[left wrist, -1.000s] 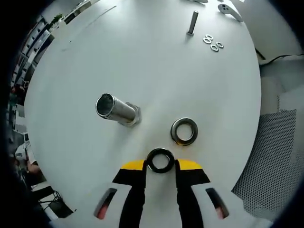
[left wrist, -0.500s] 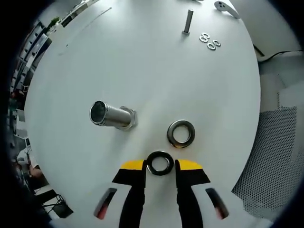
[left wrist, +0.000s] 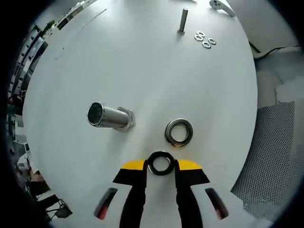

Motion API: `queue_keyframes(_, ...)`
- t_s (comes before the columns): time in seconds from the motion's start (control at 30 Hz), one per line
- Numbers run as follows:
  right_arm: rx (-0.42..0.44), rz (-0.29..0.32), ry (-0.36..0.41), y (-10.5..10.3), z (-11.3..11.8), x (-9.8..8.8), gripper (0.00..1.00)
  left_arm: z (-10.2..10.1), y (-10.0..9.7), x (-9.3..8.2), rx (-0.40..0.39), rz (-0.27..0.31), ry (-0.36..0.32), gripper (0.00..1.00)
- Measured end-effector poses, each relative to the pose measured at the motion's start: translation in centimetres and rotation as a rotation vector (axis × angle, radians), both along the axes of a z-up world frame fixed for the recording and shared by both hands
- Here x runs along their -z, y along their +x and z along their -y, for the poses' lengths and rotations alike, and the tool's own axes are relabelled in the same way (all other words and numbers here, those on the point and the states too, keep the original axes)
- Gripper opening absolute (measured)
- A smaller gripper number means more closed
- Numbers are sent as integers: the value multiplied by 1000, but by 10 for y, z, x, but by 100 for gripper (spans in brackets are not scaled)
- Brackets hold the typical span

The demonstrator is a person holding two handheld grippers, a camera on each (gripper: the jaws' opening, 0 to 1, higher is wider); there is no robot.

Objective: Place the washer onto the threaded stud by aligning its center hole with the stud, sliding it down to the base, and recovering from edge contact or off-axis alignment until the washer reaches the visible bottom stop.

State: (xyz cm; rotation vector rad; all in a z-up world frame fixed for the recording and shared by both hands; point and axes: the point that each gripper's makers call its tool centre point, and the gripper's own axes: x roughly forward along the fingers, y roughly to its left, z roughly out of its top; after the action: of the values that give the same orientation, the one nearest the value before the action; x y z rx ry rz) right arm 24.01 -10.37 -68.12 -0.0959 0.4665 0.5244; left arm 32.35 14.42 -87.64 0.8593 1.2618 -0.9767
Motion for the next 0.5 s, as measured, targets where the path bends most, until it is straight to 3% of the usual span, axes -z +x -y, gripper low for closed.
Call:
queue_keyframes(0.03,0,-1,0,0,0,0,44,-5,0,0,20,6,31,22)
queue_keyframes(0.17,-1,2,1,0,0,-1,44,-4,0,0,-23,4,10,22)
queue_keyframes(0.3,-1,1,-1,0,0,0,44,-3,1,0,-19,-2,33,23)
queue_keyframes(0.5,0,3,1,0,0,-1,44,-4,2,0,-78,-12,0,23)
